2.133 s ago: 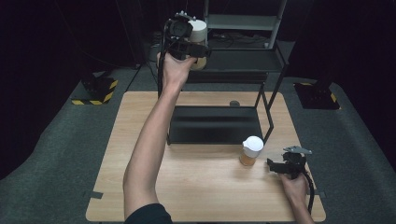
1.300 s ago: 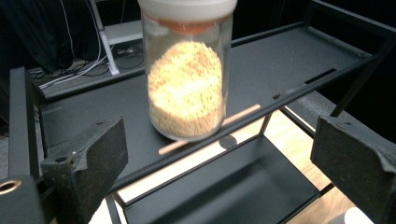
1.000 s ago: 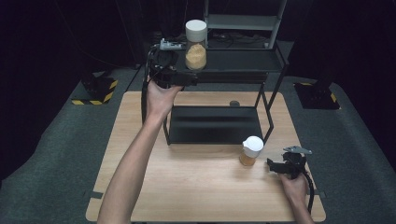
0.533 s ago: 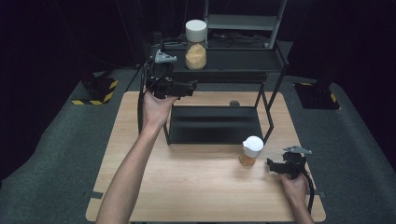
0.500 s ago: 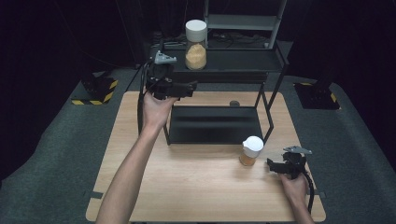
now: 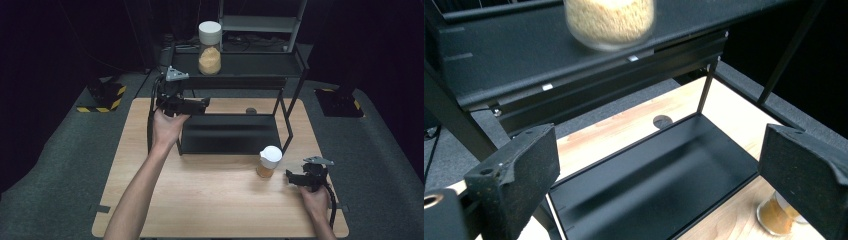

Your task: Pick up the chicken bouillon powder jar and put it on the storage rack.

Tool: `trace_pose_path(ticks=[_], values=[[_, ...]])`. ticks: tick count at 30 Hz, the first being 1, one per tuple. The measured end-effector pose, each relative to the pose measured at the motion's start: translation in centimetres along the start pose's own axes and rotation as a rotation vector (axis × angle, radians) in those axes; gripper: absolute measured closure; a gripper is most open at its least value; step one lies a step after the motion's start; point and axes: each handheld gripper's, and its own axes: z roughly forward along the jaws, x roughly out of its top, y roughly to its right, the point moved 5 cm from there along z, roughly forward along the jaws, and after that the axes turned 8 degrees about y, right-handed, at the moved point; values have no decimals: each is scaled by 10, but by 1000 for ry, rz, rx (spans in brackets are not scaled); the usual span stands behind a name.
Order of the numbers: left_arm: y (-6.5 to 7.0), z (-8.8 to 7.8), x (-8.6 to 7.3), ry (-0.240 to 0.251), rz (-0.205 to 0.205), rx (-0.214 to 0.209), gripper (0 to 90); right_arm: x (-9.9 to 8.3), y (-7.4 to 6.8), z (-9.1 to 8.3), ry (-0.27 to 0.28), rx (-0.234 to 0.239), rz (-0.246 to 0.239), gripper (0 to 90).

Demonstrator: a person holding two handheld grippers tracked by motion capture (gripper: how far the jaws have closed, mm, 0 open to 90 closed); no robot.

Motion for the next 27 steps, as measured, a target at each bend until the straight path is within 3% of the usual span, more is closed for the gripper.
trace_pose_path(ticks=[12, 27], values=[[3, 4, -33, -16, 6, -2, 34, 0, 0, 0, 0, 0, 0, 24], [12, 9, -55, -35, 37, 7, 36, 0, 0, 0, 0, 0, 0, 24]])
